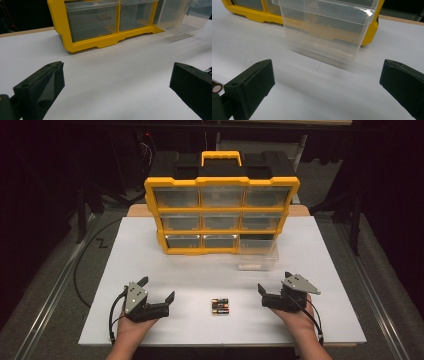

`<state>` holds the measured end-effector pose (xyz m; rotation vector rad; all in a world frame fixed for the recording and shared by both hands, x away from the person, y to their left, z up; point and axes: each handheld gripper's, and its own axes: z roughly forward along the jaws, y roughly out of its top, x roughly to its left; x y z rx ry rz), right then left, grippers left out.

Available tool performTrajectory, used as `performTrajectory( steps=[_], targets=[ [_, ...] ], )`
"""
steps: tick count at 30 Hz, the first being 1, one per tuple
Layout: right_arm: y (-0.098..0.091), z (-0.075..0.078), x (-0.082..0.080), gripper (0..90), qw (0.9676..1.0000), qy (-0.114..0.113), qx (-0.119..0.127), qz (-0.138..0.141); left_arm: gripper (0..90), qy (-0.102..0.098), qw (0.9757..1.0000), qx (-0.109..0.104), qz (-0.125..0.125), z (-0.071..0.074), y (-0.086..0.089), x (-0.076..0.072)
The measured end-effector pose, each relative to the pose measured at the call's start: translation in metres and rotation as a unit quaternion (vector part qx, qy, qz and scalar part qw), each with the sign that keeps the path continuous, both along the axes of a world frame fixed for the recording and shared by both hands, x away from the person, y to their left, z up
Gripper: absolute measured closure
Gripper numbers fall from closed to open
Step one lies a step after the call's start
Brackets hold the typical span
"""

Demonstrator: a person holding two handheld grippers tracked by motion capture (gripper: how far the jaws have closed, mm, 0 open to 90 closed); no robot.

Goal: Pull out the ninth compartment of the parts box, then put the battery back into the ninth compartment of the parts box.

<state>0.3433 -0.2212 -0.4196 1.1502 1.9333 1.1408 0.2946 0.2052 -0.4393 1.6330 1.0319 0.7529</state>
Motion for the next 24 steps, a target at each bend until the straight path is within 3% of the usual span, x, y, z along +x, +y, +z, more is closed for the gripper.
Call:
performTrajectory(
  steps=[8,14,19,24],
  targets=[
    [-0.0008,0.0009,0.0007,1.1,1.0000,0.003,-0.008,0.001,0.1,0.002,1.0000,-0.005,-0.001,0.0000,-0.0009,0.0044],
    [-0.0065,-0.0012,0.0024,1.1,0.9998,0.015,-0.015,-0.002,0.2,-0.002,1.0000,0.003,0.004,0.0013,-0.0018,0.0048],
    [-0.0054,-0.0005,0.0057,1.1,0.9997,0.016,-0.020,-0.003,0.1,0.002,0.9998,0.021,-0.003,0.0005,-0.0015,0.0030],
    [0.0002,-0.0037,0.0086,1.1,0.9991,0.024,-0.034,0.007,0.1,-0.002,0.9999,0.010,0.003,0.0027,0.0018,0.0022]
  ],
)
